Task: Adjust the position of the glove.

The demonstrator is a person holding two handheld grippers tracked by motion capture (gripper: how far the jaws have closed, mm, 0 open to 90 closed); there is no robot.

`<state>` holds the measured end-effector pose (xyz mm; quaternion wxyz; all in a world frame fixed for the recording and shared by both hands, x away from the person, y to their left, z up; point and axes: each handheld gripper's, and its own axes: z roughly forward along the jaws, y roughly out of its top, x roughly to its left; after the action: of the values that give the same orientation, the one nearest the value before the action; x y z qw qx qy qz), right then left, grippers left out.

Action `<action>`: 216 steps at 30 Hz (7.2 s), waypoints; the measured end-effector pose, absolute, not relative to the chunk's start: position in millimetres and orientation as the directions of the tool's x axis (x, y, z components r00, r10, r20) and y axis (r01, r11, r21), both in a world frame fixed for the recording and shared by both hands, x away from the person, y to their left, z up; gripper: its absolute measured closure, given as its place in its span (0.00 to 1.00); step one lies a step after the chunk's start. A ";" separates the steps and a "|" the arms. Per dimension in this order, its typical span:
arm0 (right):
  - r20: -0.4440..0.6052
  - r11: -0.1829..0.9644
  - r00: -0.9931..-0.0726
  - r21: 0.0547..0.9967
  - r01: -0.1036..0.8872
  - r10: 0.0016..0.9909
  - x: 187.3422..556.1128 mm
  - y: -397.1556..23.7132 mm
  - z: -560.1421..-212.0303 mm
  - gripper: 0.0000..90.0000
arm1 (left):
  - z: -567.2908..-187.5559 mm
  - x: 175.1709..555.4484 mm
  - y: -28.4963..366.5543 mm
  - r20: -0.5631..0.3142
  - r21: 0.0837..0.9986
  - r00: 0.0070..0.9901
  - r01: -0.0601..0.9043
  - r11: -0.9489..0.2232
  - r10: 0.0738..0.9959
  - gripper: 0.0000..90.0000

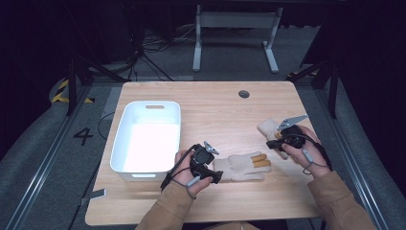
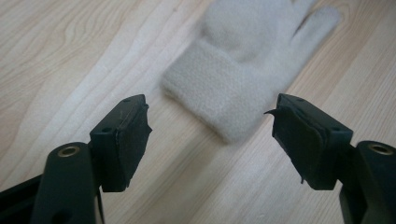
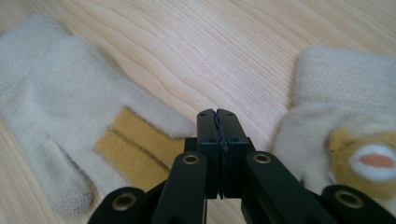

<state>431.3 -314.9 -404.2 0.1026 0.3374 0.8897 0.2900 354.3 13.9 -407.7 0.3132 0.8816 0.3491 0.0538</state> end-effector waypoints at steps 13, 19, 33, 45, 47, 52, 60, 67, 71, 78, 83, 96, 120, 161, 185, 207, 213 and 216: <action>0.054 0.610 -0.789 0.602 0.515 0.612 433.2 -288.9 -412.0 1.00 | -402.8 347.9 28.3 -0.143 0.637 0.758 0.563 -0.527 0.637 0.29; 0.045 0.627 -0.803 0.600 0.497 0.594 437.2 -273.7 -423.0 1.00 | -403.7 346.9 30.3 -0.142 0.637 0.759 0.562 -0.528 0.636 0.29; 0.039 0.665 -0.806 0.542 0.513 0.590 441.2 -265.5 -436.6 0.99 | -407.7 347.1 28.9 -0.140 0.625 0.772 0.554 -0.550 0.620 0.29; 0.060 0.681 -0.809 0.506 0.529 0.584 430.9 -271.9 -437.2 1.00 | -406.2 351.9 23.1 -0.141 0.633 0.780 0.544 -0.551 0.610 0.29; 0.067 0.678 -0.805 0.501 0.537 0.589 428.5 -273.2 -436.9 1.00 | -406.0 353.1 22.2 -0.142 0.636 0.782 0.542 -0.549 0.607 0.29; 0.060 0.677 -0.807 0.509 0.532 0.588 426.9 -275.2 -436.7 0.99 | -405.5 353.8 21.1 -0.145 0.638 0.783 0.541 -0.548 0.605 0.29; 0.059 0.642 -0.801 0.565 0.519 0.596 425.2 -281.0 -426.2 0.93 | -405.0 354.1 22.4 -0.144 0.641 0.781 0.541 -0.544 0.607 0.29; 0.051 0.574 -0.769 0.635 0.517 0.637 424.9 -293.6 -411.4 0.87 | -404.4 353.8 22.8 -0.148 0.644 0.778 0.544 -0.537 0.611 0.29; 0.053 0.537 -0.746 0.661 0.524 0.663 426.5 -304.5 -405.8 0.85 | -404.4 353.8 23.1 -0.146 0.643 0.777 0.545 -0.538 0.613 0.29; 0.050 0.468 -0.695 0.705 0.533 0.717 430.1 -324.0 -398.0 0.77 | -404.9 353.9 23.5 -0.142 0.641 0.775 0.547 -0.539 0.616 0.29; 0.031 0.412 -0.636 0.737 0.536 0.771 436.4 -341.2 -398.8 0.66 | -406.1 354.0 22.9 -0.144 0.635 0.780 0.544 -0.548 0.608 0.28; -0.043 0.384 -0.514 0.720 0.579 0.856 450.0 -365.5 -419.0 0.54 | -407.6 354.3 22.6 -0.145 0.631 0.783 0.544 -0.553 0.605 0.28; -0.077 0.411 -0.496 0.676 0.611 0.865 457.3 -369.0 -445.9 0.72 | -410.3 354.9 20.9 -0.146 0.620 0.788 0.544 -0.565 0.598 0.28; -0.080 0.462 -0.643 0.762 0.454 0.762 419.0 -350.4 -374.9 0.78 | -407.1 355.7 18.8 -0.148 0.635 0.790 0.537 -0.555 0.594 0.28; -0.054 0.517 -0.783 0.779 0.355 0.619 394.1 -321.3 -351.6 0.77 | -404.2 356.9 19.9 -0.144 0.636 0.798 0.527 -0.563 0.585 0.31; 0.003 0.543 -0.889 0.791 0.282 0.457 383.0 -282.9 -357.1 0.77 | -402.0 356.4 22.6 -0.137 0.636 0.807 0.516 -0.574 0.574 0.36; 0.004 0.552 -0.908 0.793 0.258 0.418 378.7 -272.6 -358.0 0.77 | -401.6 356.3 23.0 -0.138 0.638 0.808 0.515 -0.573 0.573 0.36; 0.008 0.556 -0.915 0.792 0.252 0.403 378.0 -269.4 -359.7 0.77 | -401.5 356.3 23.2 -0.137 0.638 0.808 0.514 -0.573 0.572 0.37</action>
<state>378.0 -269.4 -359.7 0.0874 0.1867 0.8776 0.4328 356.3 23.2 -401.5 0.3456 0.8858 0.3067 0.0421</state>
